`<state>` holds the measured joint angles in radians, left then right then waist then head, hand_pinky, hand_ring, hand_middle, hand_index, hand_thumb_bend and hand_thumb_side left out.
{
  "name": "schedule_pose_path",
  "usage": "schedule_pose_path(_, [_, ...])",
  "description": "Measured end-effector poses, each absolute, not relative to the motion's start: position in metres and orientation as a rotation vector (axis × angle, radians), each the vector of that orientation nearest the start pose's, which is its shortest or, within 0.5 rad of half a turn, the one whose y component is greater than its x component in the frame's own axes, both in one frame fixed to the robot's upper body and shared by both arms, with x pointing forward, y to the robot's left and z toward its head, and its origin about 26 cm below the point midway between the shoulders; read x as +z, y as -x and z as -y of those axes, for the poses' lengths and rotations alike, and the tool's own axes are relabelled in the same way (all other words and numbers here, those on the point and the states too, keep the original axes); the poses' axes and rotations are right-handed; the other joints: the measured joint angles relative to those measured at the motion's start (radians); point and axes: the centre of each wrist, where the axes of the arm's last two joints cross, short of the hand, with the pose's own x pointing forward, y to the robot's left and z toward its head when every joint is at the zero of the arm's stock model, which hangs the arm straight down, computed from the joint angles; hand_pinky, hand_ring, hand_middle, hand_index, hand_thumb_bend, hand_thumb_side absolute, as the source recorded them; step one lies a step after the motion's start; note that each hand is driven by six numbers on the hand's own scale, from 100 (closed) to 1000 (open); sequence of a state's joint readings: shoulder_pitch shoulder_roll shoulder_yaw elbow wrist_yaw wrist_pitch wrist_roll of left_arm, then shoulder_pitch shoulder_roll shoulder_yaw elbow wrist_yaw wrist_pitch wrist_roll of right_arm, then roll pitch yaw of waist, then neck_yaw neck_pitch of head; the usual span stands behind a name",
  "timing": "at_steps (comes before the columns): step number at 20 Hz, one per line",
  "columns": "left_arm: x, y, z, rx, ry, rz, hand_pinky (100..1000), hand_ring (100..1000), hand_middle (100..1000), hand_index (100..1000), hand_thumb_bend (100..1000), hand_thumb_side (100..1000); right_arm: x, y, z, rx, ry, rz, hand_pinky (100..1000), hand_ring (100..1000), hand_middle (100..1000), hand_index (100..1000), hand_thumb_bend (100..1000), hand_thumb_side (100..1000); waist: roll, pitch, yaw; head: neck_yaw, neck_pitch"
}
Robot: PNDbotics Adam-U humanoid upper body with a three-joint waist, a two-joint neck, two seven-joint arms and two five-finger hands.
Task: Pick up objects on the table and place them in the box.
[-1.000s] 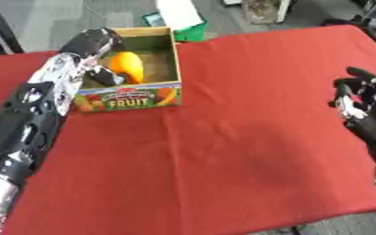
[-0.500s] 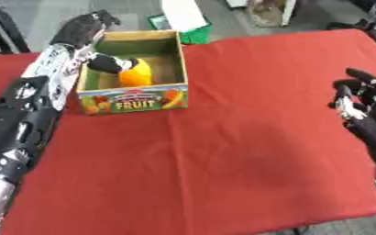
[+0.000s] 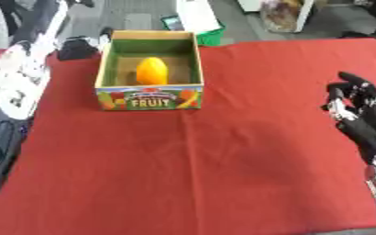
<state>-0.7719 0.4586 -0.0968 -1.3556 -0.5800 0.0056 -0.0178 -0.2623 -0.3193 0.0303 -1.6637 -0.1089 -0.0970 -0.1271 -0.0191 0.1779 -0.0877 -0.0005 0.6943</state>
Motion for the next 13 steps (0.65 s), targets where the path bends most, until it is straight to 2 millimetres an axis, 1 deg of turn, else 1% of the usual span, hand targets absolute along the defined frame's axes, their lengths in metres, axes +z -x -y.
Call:
schedule_pose_path(1, [0.225, -0.416, -0.27, -0.838, -0.86, 1.975, 867, 828, 751, 673, 275, 349, 0.107, -0.334, 0.28, 0.143, 0.15, 2.014, 619, 823, 672, 857, 100, 265, -0.002, 0.0, 0.008, -0.003, 0.0])
schedule_pose_path(2, [0.221, -0.405, -0.273, -0.8, -0.823, 1.991, 864, 822, 743, 656, 251, 330, 0.107, -0.334, 0.28, 0.136, 0.152, 2.014, 619, 823, 672, 856, 100, 265, -0.004, 0.001, 0.014, -0.006, 0.0])
schedule_pose_path(3, [0.217, -0.394, -0.277, -0.762, -0.794, 2.002, 866, 820, 738, 633, 207, 303, 0.107, -0.334, 0.281, 0.131, 0.154, 2.015, 619, 822, 671, 856, 100, 266, -0.006, 0.002, 0.018, -0.01, 0.0])
schedule_pose_path(4, [0.212, -0.384, -0.279, -0.721, -0.766, 2.01, 867, 821, 738, 626, 196, 292, 0.107, -0.334, 0.281, 0.128, 0.156, 2.016, 619, 822, 671, 856, 100, 266, -0.007, 0.003, 0.023, -0.012, -0.001])
schedule_pose_path(5, [0.208, -0.375, -0.28, -0.683, -0.739, 2.016, 878, 821, 732, 553, 100, 194, 0.107, -0.334, 0.281, 0.124, 0.159, 2.016, 619, 821, 671, 856, 100, 266, -0.007, 0.004, 0.027, -0.013, -0.001])
schedule_pose_path(6, [0.204, -0.367, -0.281, -0.647, -0.711, 2.023, 883, 822, 730, 535, 100, 179, 0.106, -0.334, 0.282, 0.119, 0.163, 2.015, 619, 821, 671, 856, 100, 266, -0.007, 0.006, 0.033, -0.015, -0.001])
schedule_pose_path(7, [0.199, -0.36, -0.283, -0.609, -0.679, 2.029, 892, 815, 714, 480, 100, 135, 0.106, -0.334, 0.283, 0.115, 0.166, 2.013, 619, 821, 671, 856, 100, 266, -0.007, 0.007, 0.04, -0.018, -0.001])
schedule_pose_path(8, [0.195, -0.354, -0.283, -0.568, -0.643, 2.041, 892, 814, 712, 477, 100, 130, 0.106, -0.334, 0.283, 0.113, 0.168, 2.013, 619, 821, 671, 856, 100, 266, -0.007, 0.007, 0.044, -0.02, -0.001])
schedule_pose_path(9, [0.192, -0.348, -0.283, -0.529, -0.606, 2.053, 898, 807, 697, 435, 100, 109, 0.106, -0.334, 0.283, 0.111, 0.169, 2.014, 619, 821, 670, 856, 100, 266, -0.008, 0.008, 0.045, -0.021, -0.001])
schedule_pose_path(13, [0.179, -0.335, -0.281, -0.388, -0.476, 2.078, 909, 802, 684, 425, 100, 155, 0.105, -0.333, 0.284, 0.106, 0.174, 2.013, 619, 821, 670, 856, 100, 266, -0.01, 0.012, 0.061, -0.024, -0.001])
